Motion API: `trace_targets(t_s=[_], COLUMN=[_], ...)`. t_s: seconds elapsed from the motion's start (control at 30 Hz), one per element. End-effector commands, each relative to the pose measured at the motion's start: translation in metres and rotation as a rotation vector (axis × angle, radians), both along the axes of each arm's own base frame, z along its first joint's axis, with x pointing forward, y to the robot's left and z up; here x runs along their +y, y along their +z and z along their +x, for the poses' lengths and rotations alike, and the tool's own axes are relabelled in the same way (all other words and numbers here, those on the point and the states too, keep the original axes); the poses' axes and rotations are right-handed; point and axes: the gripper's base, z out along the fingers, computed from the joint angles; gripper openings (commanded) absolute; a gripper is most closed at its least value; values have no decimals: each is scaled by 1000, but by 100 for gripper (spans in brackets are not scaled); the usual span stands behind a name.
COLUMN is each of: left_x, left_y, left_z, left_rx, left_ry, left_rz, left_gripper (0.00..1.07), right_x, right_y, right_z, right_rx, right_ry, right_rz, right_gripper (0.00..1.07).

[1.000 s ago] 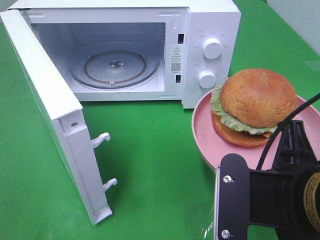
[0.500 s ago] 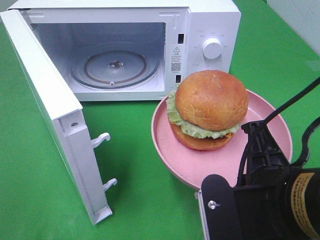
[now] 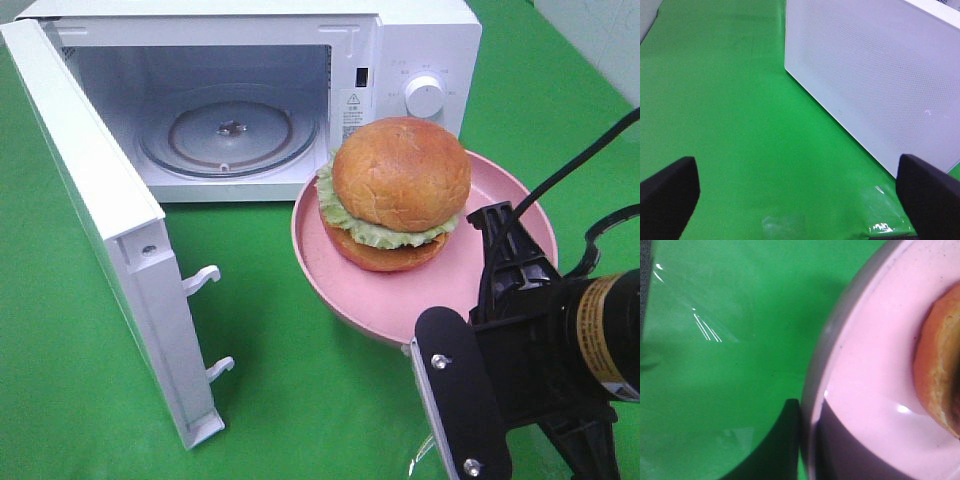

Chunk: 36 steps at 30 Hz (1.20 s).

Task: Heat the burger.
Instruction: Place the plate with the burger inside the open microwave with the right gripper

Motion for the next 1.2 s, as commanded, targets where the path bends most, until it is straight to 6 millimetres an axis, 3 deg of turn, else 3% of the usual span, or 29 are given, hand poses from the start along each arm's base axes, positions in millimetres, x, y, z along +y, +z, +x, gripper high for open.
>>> trace_targets(t_s=[0.03,0.63,1.2], left_x=[0,0,0], left_y=[1,1,1], left_z=[-2,-2,-2], left_rx=[-32,-32,-32], left_ry=[-4,-4,-4], left_rz=[-2,-2,-2], left_gripper=[100,100,100], right_x=[-4,-36,-51], right_y=[2,0,2], right_z=[9,38,51], right_rx=[-32,-9,-47], right_ry=[92,154,182], right_rz=[-25,-65,-57], right_gripper=[0,0,0])
